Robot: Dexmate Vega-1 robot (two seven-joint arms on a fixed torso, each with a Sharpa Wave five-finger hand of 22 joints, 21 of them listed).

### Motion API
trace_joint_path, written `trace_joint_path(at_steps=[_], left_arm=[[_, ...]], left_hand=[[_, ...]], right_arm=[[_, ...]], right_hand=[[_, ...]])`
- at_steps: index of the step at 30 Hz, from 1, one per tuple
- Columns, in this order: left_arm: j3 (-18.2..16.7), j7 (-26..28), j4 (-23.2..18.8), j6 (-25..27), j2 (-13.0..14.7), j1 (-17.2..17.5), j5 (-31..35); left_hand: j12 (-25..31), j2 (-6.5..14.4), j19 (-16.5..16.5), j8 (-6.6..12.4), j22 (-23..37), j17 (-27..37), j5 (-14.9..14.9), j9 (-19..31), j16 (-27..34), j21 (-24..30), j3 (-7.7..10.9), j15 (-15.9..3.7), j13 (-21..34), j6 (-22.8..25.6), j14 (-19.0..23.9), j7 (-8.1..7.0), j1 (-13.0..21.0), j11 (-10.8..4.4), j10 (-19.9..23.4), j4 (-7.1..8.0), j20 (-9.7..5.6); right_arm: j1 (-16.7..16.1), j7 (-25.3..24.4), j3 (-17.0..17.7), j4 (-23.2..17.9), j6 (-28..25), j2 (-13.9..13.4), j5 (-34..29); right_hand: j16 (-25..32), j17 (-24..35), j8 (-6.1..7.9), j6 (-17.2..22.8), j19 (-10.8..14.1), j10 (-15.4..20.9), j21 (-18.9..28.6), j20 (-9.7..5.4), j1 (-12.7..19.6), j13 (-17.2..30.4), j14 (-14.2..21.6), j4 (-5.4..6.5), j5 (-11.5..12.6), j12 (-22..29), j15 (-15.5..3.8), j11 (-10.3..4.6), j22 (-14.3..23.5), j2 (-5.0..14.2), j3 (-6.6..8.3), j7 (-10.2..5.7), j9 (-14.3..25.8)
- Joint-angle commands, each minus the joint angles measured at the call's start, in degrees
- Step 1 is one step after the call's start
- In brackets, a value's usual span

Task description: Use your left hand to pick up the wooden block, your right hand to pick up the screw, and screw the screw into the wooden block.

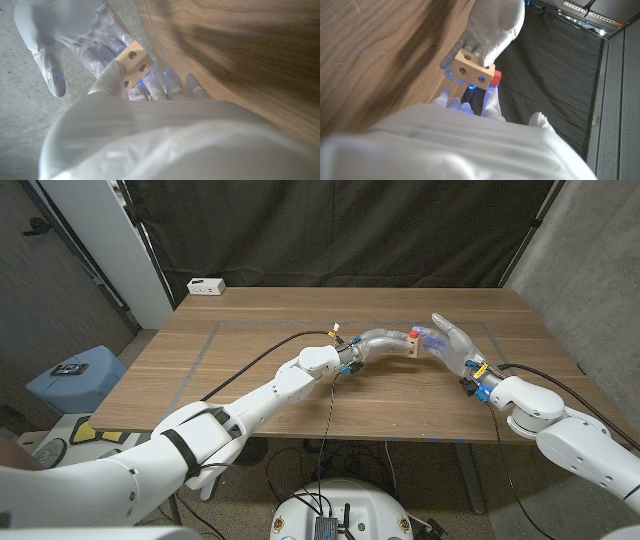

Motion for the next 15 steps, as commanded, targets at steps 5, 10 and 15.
trace_joint_path(at_steps=[5,10,15], left_arm=[[-0.2,-0.4,1.5,-0.7,-0.5,-0.4,-0.2],[-0.2,-0.6,1.7,-0.8,-0.6,-0.4,-0.3],[-0.3,-0.8,2.1,-1.0,-0.7,-0.6,-0.3]], left_hand=[[0.2,0.5,0.4,0.4,0.1,0.3,0.3,0.1,0.5,0.2,0.56,0.12,0.3,2.1,0.6,1.57,0.2,0.09,0.1,0.5,0.14],[0.3,0.4,0.5,0.45,0.1,0.3,0.3,0.1,0.5,0.2,0.54,0.09,0.3,2.2,0.7,1.57,0.2,0.04,0.2,0.47,0.04],[0.3,0.6,0.4,0.4,0.1,0.3,0.3,0.1,0.5,0.2,0.58,0.19,0.3,2.1,0.6,1.61,0.2,0.16,0.2,0.52,0.15]], right_arm=[[-1.5,-1.4,1.1,-1.3,-1.0,-0.3,0.1],[-1.8,-1.6,1.3,-1.5,-1.1,-0.2,0.1],[-2.3,-1.9,1.7,-2.1,-1.3,-0.3,0.0]], right_hand=[[0.1,0.1,0.23,0.3,0.1,-3.8,0.2,0.01,-0.5,0.2,-7.5,-0.12,0.4,0.3,0.19,0.3,0.1,0.31,-0.22,-0.12,0.3],[0.1,0.1,0.27,0.4,0.1,-3.8,0.2,0.02,-0.4,0.2,-7.5,-0.14,0.4,0.3,0.24,0.3,0.1,0.33,-0.2,-0.08,0.4],[0.1,0.1,0.31,0.4,0.1,-3.8,0.2,0.02,-0.4,0.2,-7.4,-0.15,0.4,0.3,0.21,0.29,0.1,0.35,-0.19,-0.05,0.4]])
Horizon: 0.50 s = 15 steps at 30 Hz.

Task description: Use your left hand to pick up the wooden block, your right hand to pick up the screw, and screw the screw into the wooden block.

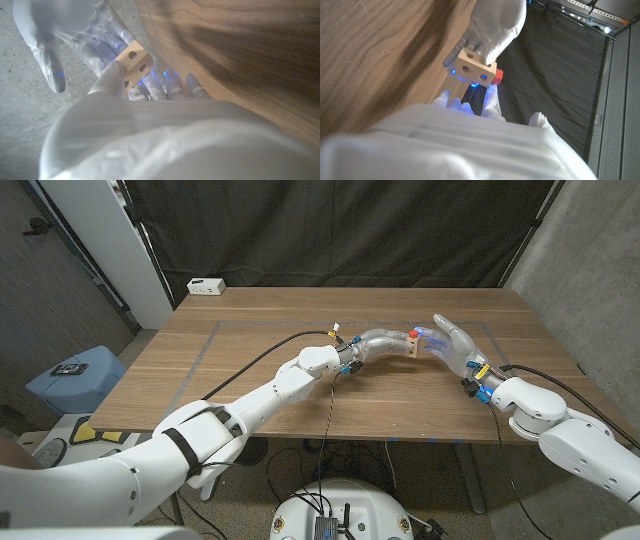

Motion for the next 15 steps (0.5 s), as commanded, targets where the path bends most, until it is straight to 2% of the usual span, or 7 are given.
trace_joint_path(at_steps=[1,15], left_arm=[[-0.1,-0.4,1.1,-0.4,-0.4,-0.3,-0.1],[-0.2,-0.8,1.9,-0.7,-0.7,-0.5,-0.3]], left_hand=[[0.2,0.5,0.4,0.44,0.1,0.3,0.3,0.1,0.5,0.2,0.6,0.18,0.3,2.2,0.7,1.56,0.2,0.16,0.2,0.48,0.13],[0.2,0.5,0.5,0.42,0.1,0.3,0.3,0.1,0.5,0.2,0.61,0.16,0.3,2.1,0.6,1.66,0.1,0.17,0.1,0.53,0.08]], right_arm=[[-1.2,-0.9,0.9,-1.1,-0.6,-0.1,-0.1],[-3.5,-1.8,2.6,-3.4,-1.2,-0.3,-0.2]], right_hand=[[0.1,0.1,0.31,0.3,0.1,-3.8,0.2,0.02,-0.4,0.2,-7.4,-0.15,0.4,0.3,0.21,0.3,0.1,0.35,-0.19,0.03,0.1],[0.1,0.1,0.58,0.9,0.2,-3.6,0.2,-0.01,-0.3,0.2,-7.4,-0.19,0.4,0.4,0.19,0.33,0.1,0.41,-0.14,0.14,0.2]])
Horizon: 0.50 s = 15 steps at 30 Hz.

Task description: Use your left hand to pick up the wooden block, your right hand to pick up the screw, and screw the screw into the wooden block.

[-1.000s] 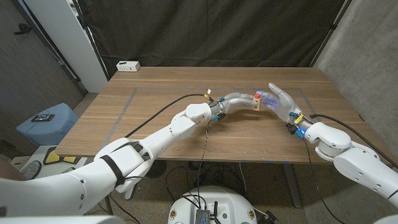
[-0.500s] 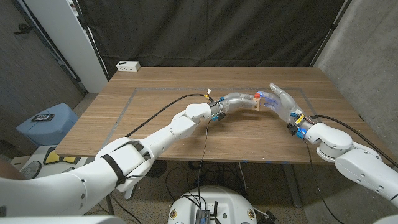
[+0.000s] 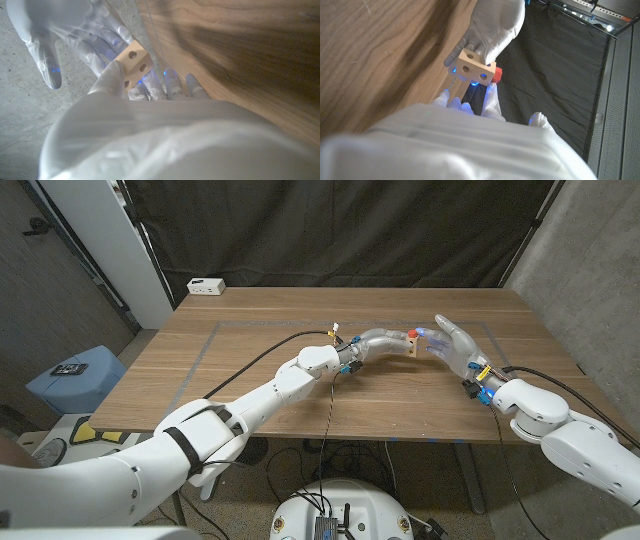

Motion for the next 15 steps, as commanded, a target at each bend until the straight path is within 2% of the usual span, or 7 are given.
trace_joint_path(at_steps=[1,6,15], left_arm=[[-0.1,-0.3,0.8,-0.2,-0.4,-0.1,-0.2],[-0.2,-0.2,0.3,0.1,-0.2,0.0,-0.1],[-0.1,-0.3,0.4,0.1,-0.2,-0.1,-0.1]], left_hand=[[0.3,0.5,0.5,0.43,0.1,0.3,0.2,0.1,0.5,0.2,0.6,-0.13,0.3,2.2,0.4,1.65,0.0,0.09,0.2,0.5,0.06],[0.2,0.6,0.4,0.45,0.1,0.3,0.2,0.1,0.5,0.2,0.62,-0.09,0.3,2.2,0.3,1.69,0.0,0.17,0.1,0.53,0.12],[0.2,0.6,0.5,0.48,0.1,0.3,0.2,0.1,0.5,0.2,0.64,-0.08,0.3,2.3,0.4,1.67,0.0,0.21,0.1,0.53,0.12]], right_arm=[[-1.9,-0.6,1.5,-1.8,-0.7,-0.2,0.0],[-1.9,0.0,1.5,-2.1,-0.8,0.0,0.3],[-1.6,0.8,1.1,-2.1,-1.0,0.3,0.6]], right_hand=[[0.1,0.1,0.41,0.9,0.2,-3.5,0.2,-0.02,-0.3,0.2,-7.4,-0.2,0.4,0.4,0.19,0.32,0.1,0.42,-0.14,0.08,0.2],[0.1,0.1,0.58,1.2,0.2,-3.4,0.2,-0.04,-0.2,0.2,-7.4,-0.23,0.4,0.4,0.32,0.32,0.1,0.46,-0.11,0.1,0.3],[0.2,0.1,1.87,4.0,0.2,-2.4,0.2,-0.13,-0.1,0.2,-7.2,-0.3,0.4,0.7,0.37,0.51,0.1,0.51,-0.06,0.79,0.6]])
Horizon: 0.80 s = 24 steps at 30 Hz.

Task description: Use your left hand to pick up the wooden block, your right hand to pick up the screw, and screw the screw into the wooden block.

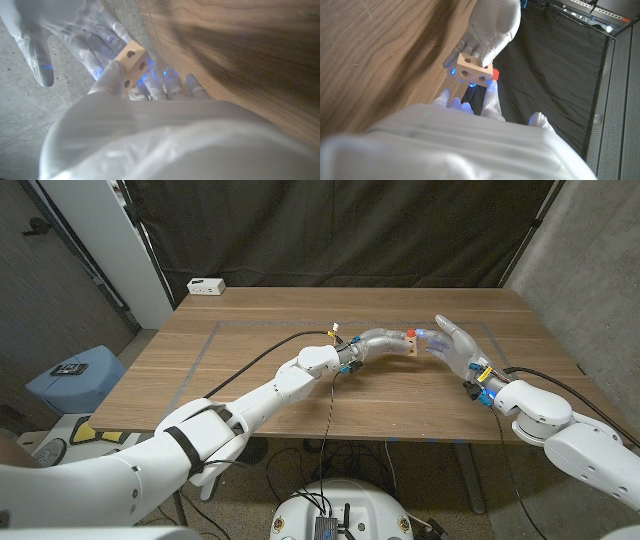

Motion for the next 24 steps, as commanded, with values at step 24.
trace_joint_path(at_steps=[24], left_arm=[[0.0,0.1,-1.2,0.1,0.7,0.2,0.4]], left_hand=[[0.2,0.6,0.4,0.42,0.1,0.3,0.3,0.1,0.5,0.2,0.7,-0.14,0.3,2.1,0.5,1.7,0.0,0.29,0.1,0.48,0.14]], right_arm=[[-3.0,-0.7,2.8,-2.5,-0.3,0.3,-0.7]], right_hand=[[0.2,0.2,2.89,5.3,0.4,-0.5,0.2,-0.18,0.2,0.1,-7.0,-0.54,0.5,0.8,0.35,0.66,0.1,0.52,0.05,0.31,1.1]])
